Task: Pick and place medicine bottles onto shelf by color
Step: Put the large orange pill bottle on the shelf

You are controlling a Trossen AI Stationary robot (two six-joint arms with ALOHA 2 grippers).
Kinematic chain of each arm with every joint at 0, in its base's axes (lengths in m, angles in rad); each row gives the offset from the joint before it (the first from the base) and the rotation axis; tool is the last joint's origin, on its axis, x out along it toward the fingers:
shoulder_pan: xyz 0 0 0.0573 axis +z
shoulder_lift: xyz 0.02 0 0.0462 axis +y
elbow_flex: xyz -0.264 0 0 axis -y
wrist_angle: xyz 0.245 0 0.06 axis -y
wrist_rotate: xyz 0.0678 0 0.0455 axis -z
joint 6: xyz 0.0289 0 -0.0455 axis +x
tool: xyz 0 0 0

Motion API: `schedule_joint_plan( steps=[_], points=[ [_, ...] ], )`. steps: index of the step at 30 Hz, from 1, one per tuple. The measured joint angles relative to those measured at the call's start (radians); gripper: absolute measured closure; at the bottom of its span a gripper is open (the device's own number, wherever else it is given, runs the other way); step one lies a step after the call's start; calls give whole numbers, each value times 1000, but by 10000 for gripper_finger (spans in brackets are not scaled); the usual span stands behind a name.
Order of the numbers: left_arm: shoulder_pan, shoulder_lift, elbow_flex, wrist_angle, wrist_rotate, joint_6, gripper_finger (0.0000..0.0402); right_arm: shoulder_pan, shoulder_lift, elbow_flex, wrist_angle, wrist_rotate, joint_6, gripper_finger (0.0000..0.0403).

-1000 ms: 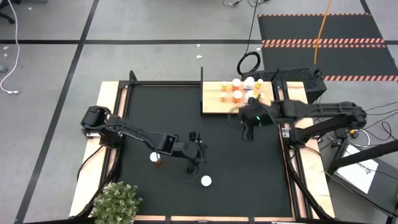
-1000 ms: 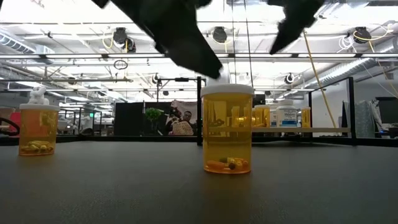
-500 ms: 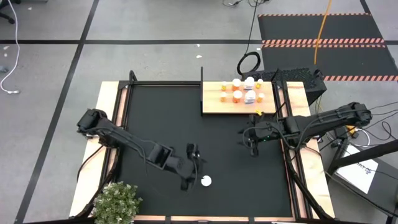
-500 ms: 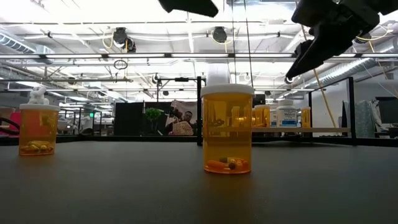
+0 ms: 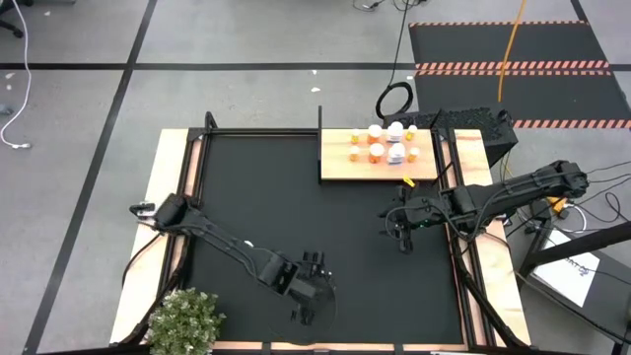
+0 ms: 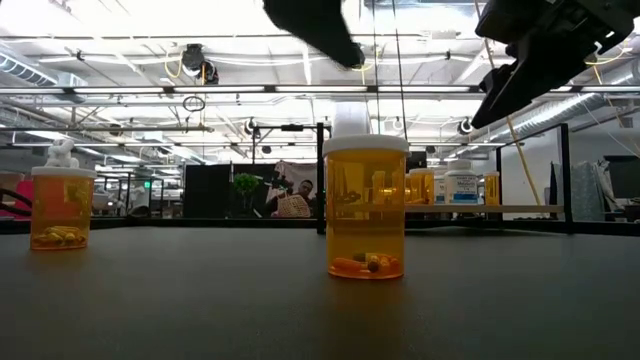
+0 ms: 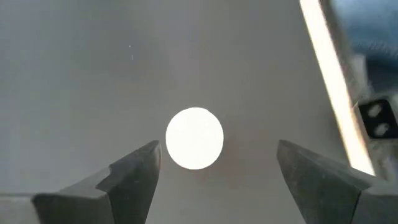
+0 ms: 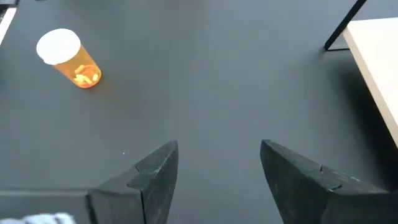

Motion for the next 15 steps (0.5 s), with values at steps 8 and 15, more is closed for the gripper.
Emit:
schedule_joint_plan(
  steps=[8, 15],
  points=[
    [20, 119, 143, -104, 1, 107, 80, 0, 0, 1, 0, 2, -31, 179],
    [46, 158, 152, -103, 44, 165, 79, -1, 0, 1, -1, 3, -38, 179]
  ],
)
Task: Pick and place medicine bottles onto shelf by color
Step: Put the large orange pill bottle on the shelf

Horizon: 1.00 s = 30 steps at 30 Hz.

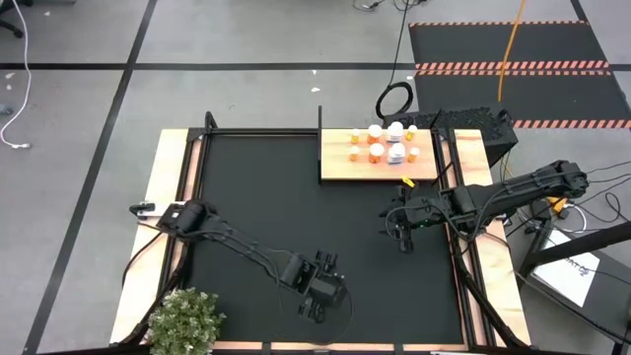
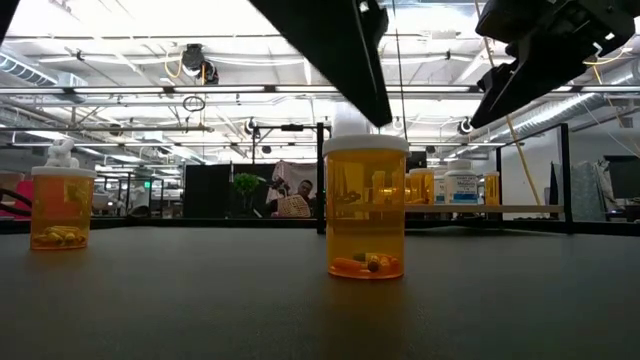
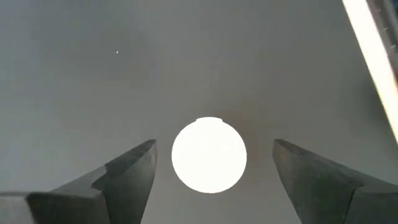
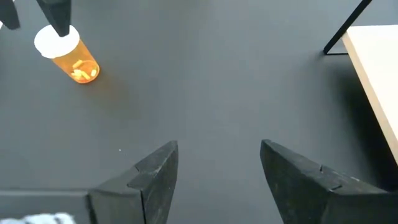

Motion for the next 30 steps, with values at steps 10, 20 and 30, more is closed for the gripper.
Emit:
schedule_joint_plan(
  steps=[10, 20, 30],
  points=[
    [8, 3, -9, 3, -3, 21, 65, 0, 0, 0, 1, 0, 11, 179],
    [13, 2, -56, 8, -1, 33, 27, 0, 0, 0, 1, 0, 12, 179],
    [35, 2, -85, 79, 1, 79, 76, 0, 0, 0, 1, 0, 19, 179]
  ],
)
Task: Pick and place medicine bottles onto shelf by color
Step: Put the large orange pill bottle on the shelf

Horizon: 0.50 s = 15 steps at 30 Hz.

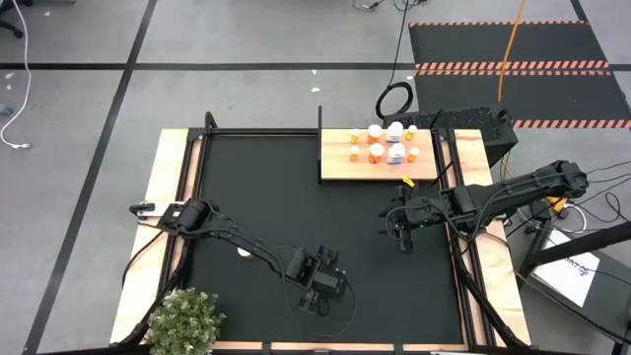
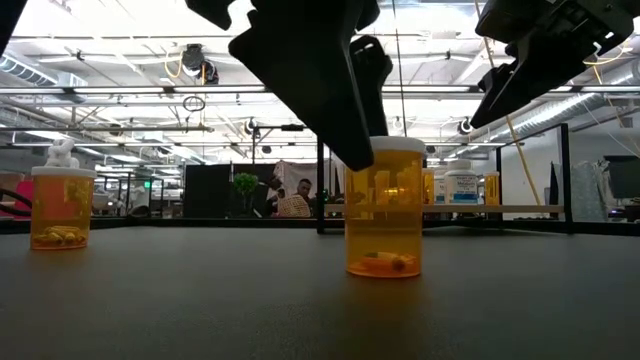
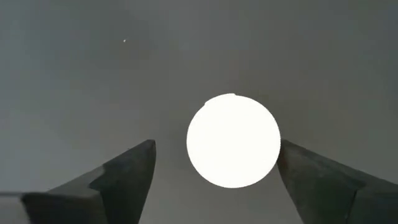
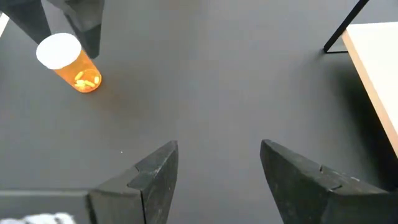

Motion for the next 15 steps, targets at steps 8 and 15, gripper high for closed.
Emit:
schedule_joint_plan(
  steps=[8, 15],
  points=[
    [-1, 0, -1, 7, 38, 18, 125, 0, 0, 0, 0, 0, 0, 179],
    [1, 31, -2, 59, 52, 19, 131, 0, 0, 0, -1, 0, 4, 179]
  ],
)
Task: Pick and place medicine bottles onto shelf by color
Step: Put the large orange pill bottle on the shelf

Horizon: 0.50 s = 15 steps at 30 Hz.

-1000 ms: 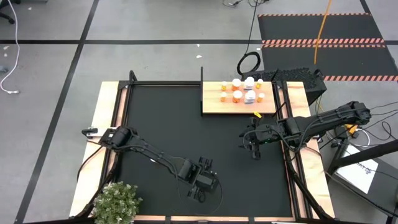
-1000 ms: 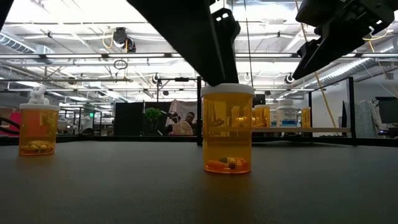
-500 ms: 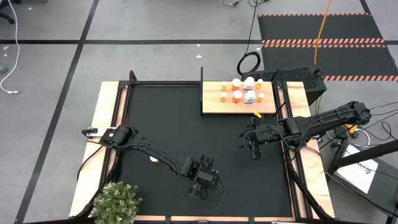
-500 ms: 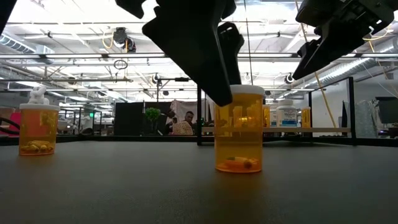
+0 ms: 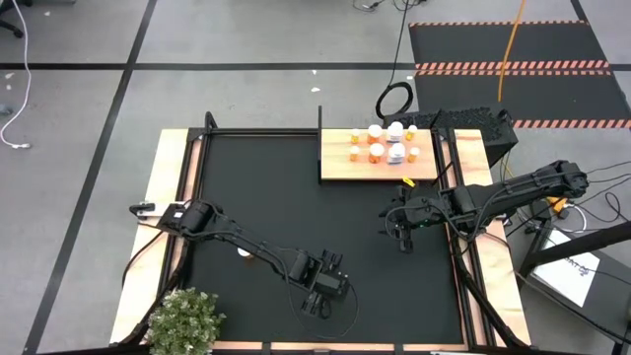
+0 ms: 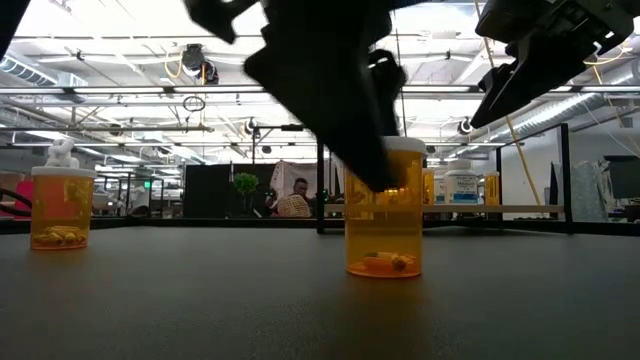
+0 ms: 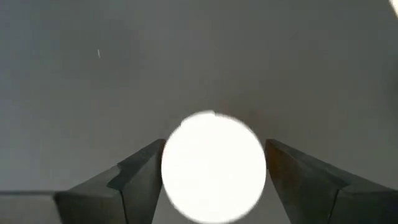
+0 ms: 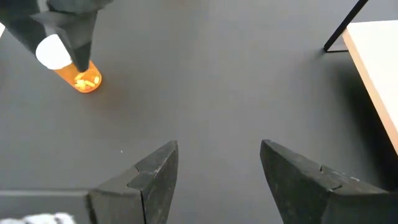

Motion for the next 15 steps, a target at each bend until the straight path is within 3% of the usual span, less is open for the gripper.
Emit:
schedule_joint_plan(
  steps=[10, 15],
  points=[
    [-3, 1, 1, 11, -1, 0, 133, 0, 0, 0, -5, 0, 7, 179],
    [-3, 1, 4, -33, -1, 7, 170, 0, 0, 0, -6, 0, 7, 179]
  ],
)
